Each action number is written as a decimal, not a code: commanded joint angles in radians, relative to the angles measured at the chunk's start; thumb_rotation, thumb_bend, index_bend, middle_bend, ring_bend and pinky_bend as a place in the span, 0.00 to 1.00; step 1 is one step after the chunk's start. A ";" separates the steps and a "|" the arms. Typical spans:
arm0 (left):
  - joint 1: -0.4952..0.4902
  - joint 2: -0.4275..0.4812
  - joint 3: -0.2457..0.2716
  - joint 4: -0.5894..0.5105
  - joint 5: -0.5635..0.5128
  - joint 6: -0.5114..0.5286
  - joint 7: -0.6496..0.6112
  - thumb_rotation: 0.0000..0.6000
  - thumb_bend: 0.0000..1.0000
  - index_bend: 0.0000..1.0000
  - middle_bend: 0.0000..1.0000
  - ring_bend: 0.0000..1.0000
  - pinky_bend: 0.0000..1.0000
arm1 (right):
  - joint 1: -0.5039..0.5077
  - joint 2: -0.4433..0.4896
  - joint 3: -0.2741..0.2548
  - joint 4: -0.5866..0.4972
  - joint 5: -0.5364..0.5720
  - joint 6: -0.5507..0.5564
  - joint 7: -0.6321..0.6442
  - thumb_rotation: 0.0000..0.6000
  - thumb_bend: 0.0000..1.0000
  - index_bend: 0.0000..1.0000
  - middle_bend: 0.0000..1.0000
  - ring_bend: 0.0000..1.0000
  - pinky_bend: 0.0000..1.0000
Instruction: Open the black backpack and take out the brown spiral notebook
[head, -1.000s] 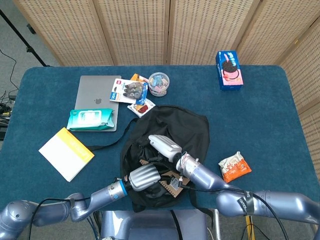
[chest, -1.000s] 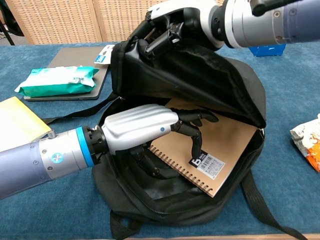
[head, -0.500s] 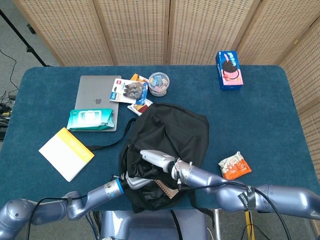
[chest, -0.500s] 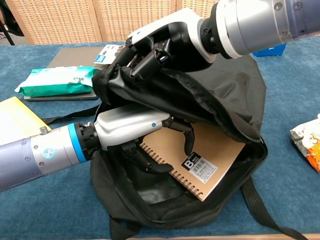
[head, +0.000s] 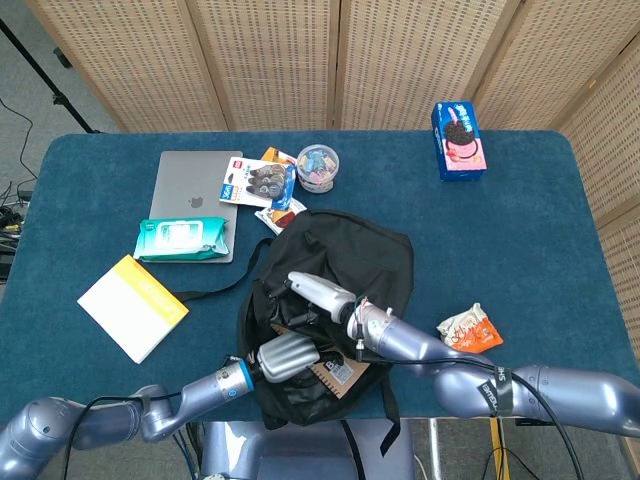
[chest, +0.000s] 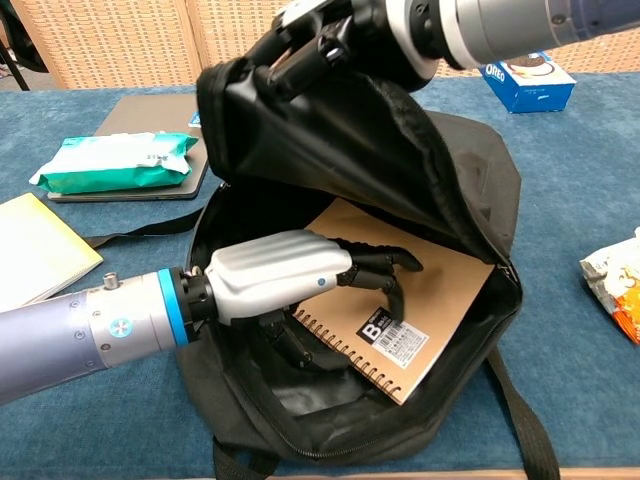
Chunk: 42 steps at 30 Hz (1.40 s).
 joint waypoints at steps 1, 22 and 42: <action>-0.005 -0.007 0.001 0.000 -0.005 -0.005 0.006 1.00 0.28 0.23 0.06 0.10 0.21 | 0.005 0.007 -0.016 -0.002 0.021 0.039 0.007 1.00 0.93 0.70 0.70 0.65 0.56; 0.002 -0.048 0.007 0.031 -0.039 -0.022 0.097 1.00 0.24 0.06 0.00 0.00 0.15 | 0.023 0.026 -0.035 -0.022 0.039 0.086 0.039 1.00 0.93 0.70 0.70 0.65 0.56; 0.020 -0.079 -0.020 0.086 -0.016 0.118 0.120 1.00 0.92 0.43 0.21 0.10 0.17 | 0.028 0.053 -0.043 -0.041 0.045 0.118 0.040 1.00 0.93 0.70 0.70 0.65 0.56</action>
